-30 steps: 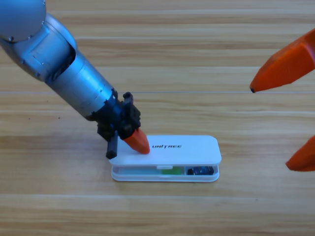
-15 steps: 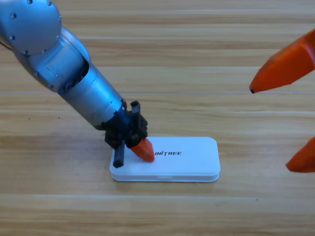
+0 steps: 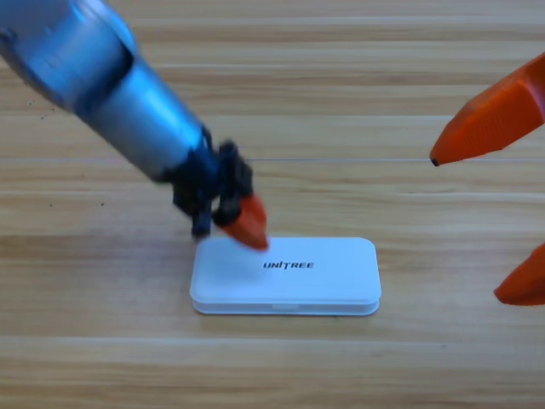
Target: Clean up eraser and pencils
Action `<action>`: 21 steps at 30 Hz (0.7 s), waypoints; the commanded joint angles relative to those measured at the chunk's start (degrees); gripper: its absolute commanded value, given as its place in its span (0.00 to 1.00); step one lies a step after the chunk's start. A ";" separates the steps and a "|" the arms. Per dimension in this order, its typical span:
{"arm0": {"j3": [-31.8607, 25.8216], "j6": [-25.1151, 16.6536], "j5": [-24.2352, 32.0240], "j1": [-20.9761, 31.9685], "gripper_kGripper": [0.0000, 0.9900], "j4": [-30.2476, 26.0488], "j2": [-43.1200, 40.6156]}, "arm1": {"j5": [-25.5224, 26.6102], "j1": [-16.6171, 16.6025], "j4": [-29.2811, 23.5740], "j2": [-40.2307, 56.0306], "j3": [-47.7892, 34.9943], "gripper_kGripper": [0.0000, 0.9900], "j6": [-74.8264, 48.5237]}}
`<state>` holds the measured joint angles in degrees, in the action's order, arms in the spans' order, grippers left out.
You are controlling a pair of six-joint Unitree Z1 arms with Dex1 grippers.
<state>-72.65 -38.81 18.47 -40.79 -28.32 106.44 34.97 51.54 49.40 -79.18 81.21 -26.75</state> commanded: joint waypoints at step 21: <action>3.12 17.89 -3.18 -22.93 1.00 -1.03 -26.46 | 0.45 1.46 -1.06 -3.09 -1.67 0.93 0.47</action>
<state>-71.71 -20.89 16.00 -60.77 -28.89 79.74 34.97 51.55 49.40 -79.36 81.21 -26.75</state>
